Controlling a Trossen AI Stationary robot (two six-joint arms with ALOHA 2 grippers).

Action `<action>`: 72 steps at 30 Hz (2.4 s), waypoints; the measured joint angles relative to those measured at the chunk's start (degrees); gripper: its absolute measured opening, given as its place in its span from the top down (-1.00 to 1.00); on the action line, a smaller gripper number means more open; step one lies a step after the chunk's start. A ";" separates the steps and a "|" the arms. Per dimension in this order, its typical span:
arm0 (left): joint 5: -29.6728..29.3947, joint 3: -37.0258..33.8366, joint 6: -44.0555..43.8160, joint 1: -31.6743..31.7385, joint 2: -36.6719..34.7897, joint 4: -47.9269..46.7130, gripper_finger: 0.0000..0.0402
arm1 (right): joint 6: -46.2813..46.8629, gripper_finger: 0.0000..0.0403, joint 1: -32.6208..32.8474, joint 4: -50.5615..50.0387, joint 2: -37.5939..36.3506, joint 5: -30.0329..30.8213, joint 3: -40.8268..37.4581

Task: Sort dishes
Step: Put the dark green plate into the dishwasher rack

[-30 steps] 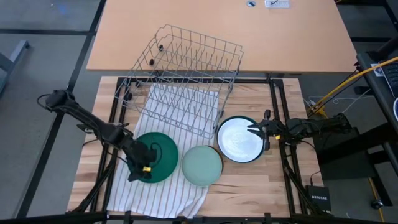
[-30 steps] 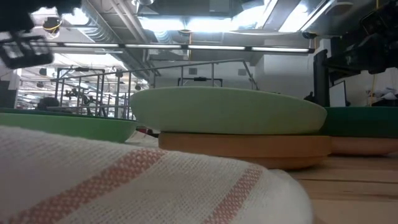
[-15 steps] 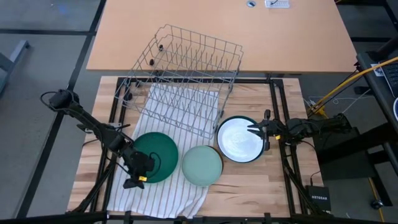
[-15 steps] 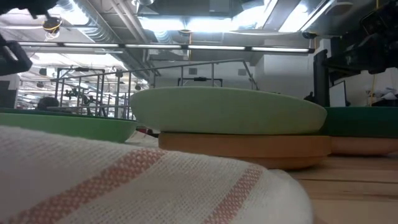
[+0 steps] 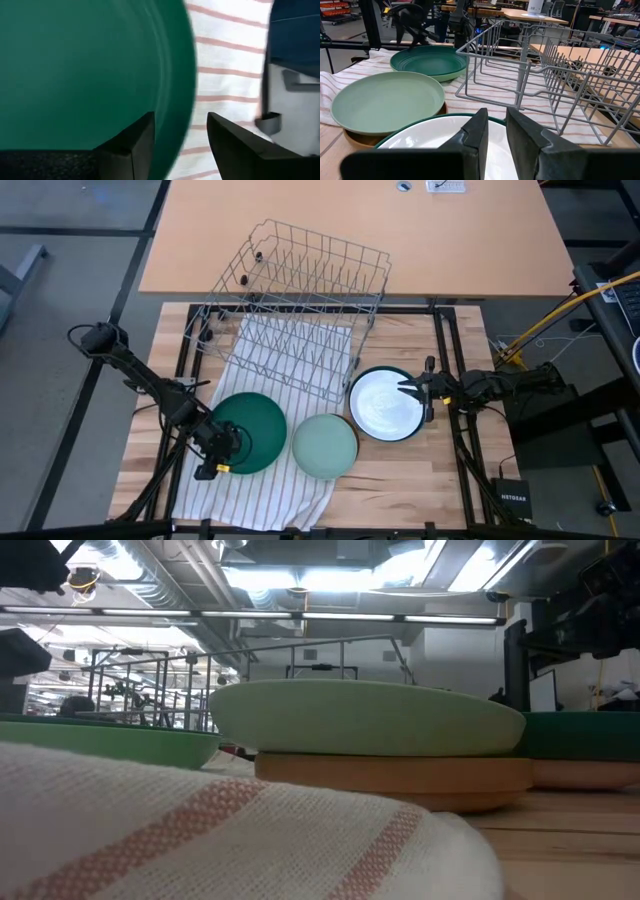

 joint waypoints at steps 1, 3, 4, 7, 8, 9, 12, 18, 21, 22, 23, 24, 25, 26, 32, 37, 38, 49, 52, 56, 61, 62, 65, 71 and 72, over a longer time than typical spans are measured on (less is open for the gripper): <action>-0.07 0.00 0.45 0.00 0.00 -0.02 0.15 | -0.02 0.64 0.00 0.00 0.00 0.00 0.00; -0.15 0.00 1.60 -0.15 0.04 -0.20 0.15 | 0.00 0.64 0.01 0.00 0.00 0.00 -0.01; -0.17 0.00 2.16 -0.40 0.27 -0.05 0.15 | 0.00 0.64 0.01 -0.02 0.00 0.00 -0.01; 0.00 0.00 5.43 -1.87 1.61 0.80 0.15 | 0.00 0.64 0.01 -0.02 0.00 0.00 -0.02; 0.04 0.00 6.67 -2.42 2.31 1.26 0.15 | 0.00 0.64 0.00 -0.02 0.00 -0.02 0.00; 0.10 0.00 7.78 -2.96 3.04 1.59 0.15 | 0.00 0.64 0.00 -0.02 0.00 -0.02 -0.02; 0.07 0.00 8.23 -3.74 5.25 1.26 0.15 | 0.02 0.64 0.00 -0.02 -0.02 -0.02 -0.01; -1.09 0.00 7.40 -3.72 7.88 1.54 0.15 | 0.02 0.64 0.02 -0.02 0.00 -0.02 0.00; -1.33 0.00 7.28 -3.72 7.91 1.54 0.15 | 0.05 0.64 0.00 -0.02 -0.01 -0.01 -0.02; -1.37 0.00 6.92 -3.72 7.91 1.52 0.15 | 0.05 0.64 0.00 -0.02 -0.02 -0.02 -0.02; -1.36 0.00 6.52 -3.72 7.91 1.52 0.15 | 0.05 0.64 0.00 -0.02 0.00 -0.02 0.00; -1.41 0.00 6.12 -3.72 7.91 1.52 0.16 | 0.05 0.64 0.00 -0.02 -0.02 -0.02 -0.01; -1.48 0.00 5.89 -3.72 7.91 1.50 0.18 | 0.05 0.64 0.00 -0.02 -0.01 -0.02 -0.01; -1.51 0.00 5.87 -3.72 7.91 1.50 0.22 | 0.05 0.64 0.00 -0.02 0.00 -0.02 -0.01; -1.31 0.07 6.04 -3.74 7.91 1.69 0.61 | 0.19 0.64 0.01 -0.02 -0.02 -0.02 -0.01; -0.14 0.22 6.14 -3.69 7.67 3.29 0.91 | 1.85 0.64 0.01 -0.02 -0.01 -0.02 0.00; 0.11 0.19 6.14 -3.69 7.57 3.90 0.94 | 2.01 0.64 0.01 -0.02 -0.01 -0.02 -0.01; 0.93 1.45 5.32 -3.69 5.30 5.69 0.99 | 2.14 0.64 0.00 -0.02 0.00 -0.02 0.00; 0.73 2.27 4.78 -3.69 4.98 5.79 1.00 | 2.14 0.64 0.01 -0.02 -0.02 -0.03 -0.01; 0.33 3.36 4.18 -3.64 4.98 5.65 1.00 | 5.85 0.64 0.02 0.04 -0.02 -1.23 -0.02; -1.34 4.94 3.12 -3.65 4.98 6.02 1.00 | 17.86 0.64 0.02 2.00 0.00 -3.53 -0.14; -1.56 5.12 2.64 -3.65 4.98 6.03 1.00 | 19.23 0.64 0.02 3.09 -0.01 -3.54 -0.24; -2.00 5.46 1.53 -3.65 4.98 6.13 1.00 | 23.07 0.64 0.02 6.84 0.00 -3.58 -0.46; -3.72 5.57 1.16 -3.54 4.96 6.65 1.00 | 28.80 0.64 0.00 16.74 0.25 -1.71 -0.36; -3.74 5.57 1.16 -3.39 4.98 6.89 1.00 | 28.92 0.64 0.02 18.05 0.51 -2.57 -0.33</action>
